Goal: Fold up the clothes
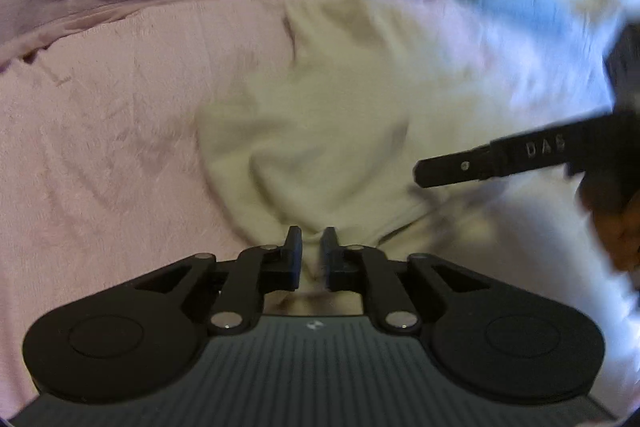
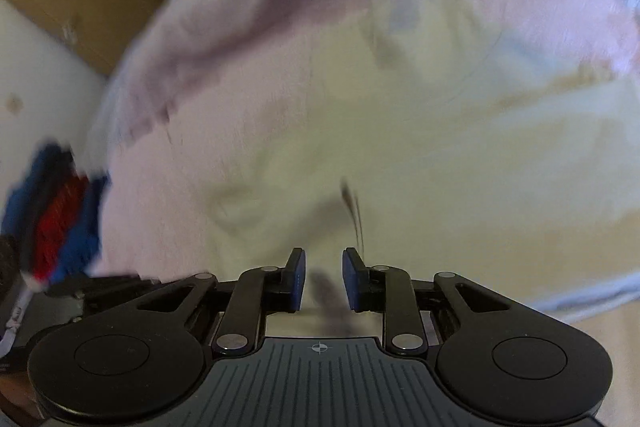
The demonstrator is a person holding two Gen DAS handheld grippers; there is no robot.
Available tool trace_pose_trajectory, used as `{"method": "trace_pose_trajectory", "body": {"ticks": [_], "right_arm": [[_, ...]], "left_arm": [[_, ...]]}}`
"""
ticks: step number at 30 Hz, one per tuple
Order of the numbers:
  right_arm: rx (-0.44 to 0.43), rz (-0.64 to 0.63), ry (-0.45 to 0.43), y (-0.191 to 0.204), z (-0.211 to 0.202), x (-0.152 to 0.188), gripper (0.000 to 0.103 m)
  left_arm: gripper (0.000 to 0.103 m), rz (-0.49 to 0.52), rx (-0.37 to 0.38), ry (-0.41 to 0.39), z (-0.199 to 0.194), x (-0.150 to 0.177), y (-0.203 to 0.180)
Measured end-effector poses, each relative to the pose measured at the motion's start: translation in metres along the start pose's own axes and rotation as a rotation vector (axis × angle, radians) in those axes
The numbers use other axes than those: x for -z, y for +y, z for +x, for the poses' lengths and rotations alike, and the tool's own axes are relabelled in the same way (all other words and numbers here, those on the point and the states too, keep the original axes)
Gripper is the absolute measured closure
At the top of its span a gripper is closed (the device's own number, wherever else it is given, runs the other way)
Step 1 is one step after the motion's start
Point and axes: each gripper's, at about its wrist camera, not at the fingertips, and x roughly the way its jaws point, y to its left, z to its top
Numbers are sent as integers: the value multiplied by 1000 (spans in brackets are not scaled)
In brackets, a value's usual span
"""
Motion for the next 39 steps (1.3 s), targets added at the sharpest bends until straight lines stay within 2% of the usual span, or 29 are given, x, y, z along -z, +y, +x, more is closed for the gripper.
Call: {"method": "trace_pose_trajectory", "body": {"ticks": [1, 5, 9, 12, 14, 19, 21, 23, 25, 27, 30, 32, 36, 39], "right_arm": [[45, -19, 34, 1, 7, 5, 78], [78, -120, -34, 16, -11, 12, 78], [10, -172, -145, 29, -18, -5, 78], [57, -213, -135, 26, 6, -13, 78], [137, -224, -29, 18, 34, -14, 78], [102, -242, -159, 20, -22, 5, 78], [139, -239, -143, 12, -33, 22, 77], [200, -218, -58, 0, -25, 38, 77], [185, -217, -43, -11, -36, 49, 77], [185, -225, -23, -14, -49, 45, 77], [141, -207, -56, -29, -71, 24, 77], [130, -172, -53, -48, -76, 1, 77], [141, -152, -55, -89, -74, -60, 77], [127, -182, -78, -108, -66, -108, 77]], "left_arm": [[89, 33, -23, 6, 1, 3, -4], [89, 53, -48, -63, -16, -4, -6], [89, 60, -45, -142, -12, -22, -5], [89, 48, -64, -113, 18, -26, 0], [92, 22, -89, -79, 33, -24, 5], [92, -44, -73, -169, -4, -13, 0], [91, -33, -69, -150, -6, -4, -8], [89, 3, -91, -108, 0, 4, -15], [88, 27, -107, -82, 1, 9, -20], [88, 0, -102, -101, -9, 0, -16], [87, -45, -103, -133, -21, -22, -2], [83, -80, -73, -144, -17, -46, 11], [72, -141, 4, -129, 14, -96, 30], [70, -165, 40, -114, 47, -132, 38]]}}
